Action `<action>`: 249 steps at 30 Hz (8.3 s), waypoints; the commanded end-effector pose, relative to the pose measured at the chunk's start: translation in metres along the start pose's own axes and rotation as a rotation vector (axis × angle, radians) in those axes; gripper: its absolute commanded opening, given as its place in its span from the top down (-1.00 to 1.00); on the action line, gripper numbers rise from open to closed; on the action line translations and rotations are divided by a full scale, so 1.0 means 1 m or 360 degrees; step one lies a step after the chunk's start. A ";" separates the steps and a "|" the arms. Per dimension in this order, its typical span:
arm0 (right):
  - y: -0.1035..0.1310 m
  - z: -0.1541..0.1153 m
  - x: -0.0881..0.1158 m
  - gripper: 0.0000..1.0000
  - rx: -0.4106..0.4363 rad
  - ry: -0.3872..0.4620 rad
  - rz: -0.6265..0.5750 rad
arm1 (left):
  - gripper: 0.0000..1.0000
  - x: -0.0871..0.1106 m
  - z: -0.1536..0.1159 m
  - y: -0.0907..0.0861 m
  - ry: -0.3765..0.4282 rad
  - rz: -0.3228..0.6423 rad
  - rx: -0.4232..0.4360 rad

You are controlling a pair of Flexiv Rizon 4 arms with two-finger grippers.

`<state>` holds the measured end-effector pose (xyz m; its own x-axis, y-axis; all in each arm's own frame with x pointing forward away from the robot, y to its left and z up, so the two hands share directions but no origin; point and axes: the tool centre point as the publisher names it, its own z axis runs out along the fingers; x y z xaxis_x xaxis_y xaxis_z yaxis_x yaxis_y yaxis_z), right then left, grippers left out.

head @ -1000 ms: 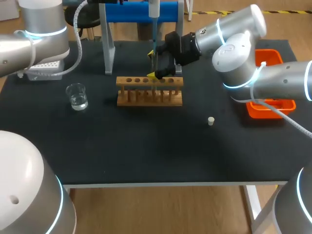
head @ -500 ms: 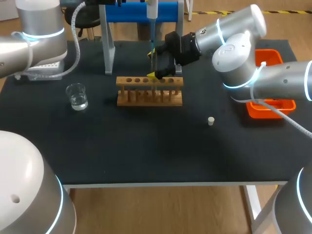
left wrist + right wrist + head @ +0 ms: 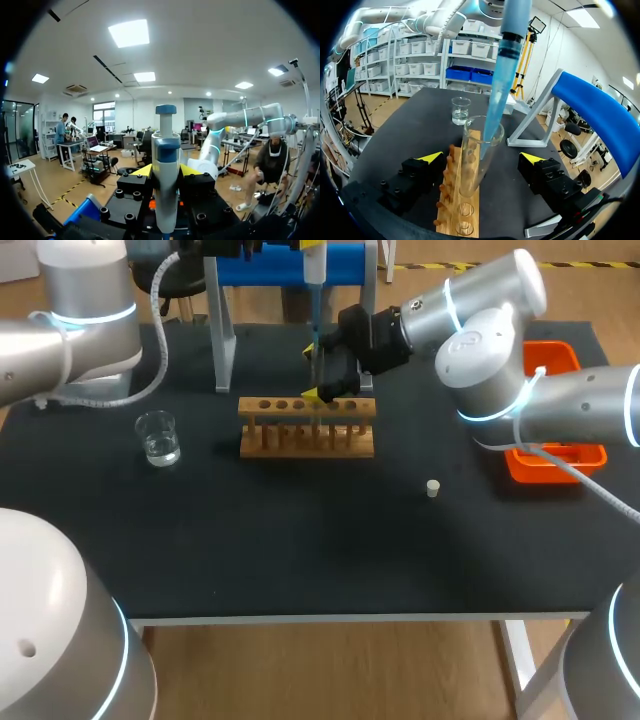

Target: Invert the test tube, pick up the pipette, mount the tip to pipette, aspirate from beaker and dispense into the tube, eject the tip, return the pipette, and cap with the stopper.

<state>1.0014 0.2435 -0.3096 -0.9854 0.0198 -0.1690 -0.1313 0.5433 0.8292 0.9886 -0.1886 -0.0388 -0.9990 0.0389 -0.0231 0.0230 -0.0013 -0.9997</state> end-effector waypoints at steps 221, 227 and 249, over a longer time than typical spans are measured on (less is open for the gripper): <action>0.245 -0.203 -0.045 1.00 -0.0748 -0.0110 0.0160 | 1.00 -0.008 -0.001 0.039 -0.0033 -0.0146 0.0051; 0.249 -0.196 -0.052 1.00 -0.0787 -0.0044 0.0192 | 1.00 -0.008 -0.001 0.039 -0.0033 -0.0146 0.0051; 0.265 -0.164 -0.064 1.00 -0.0836 0.0105 0.0290 | 1.00 -0.008 -0.001 0.039 -0.0033 -0.0146 0.0051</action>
<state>1.0065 0.2436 0.0094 -0.9996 0.0219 0.0181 0.0190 0.0419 0.9989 0.9979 -0.1877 -0.0777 -0.9973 0.0214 0.0702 -0.0709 -0.0300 -0.9970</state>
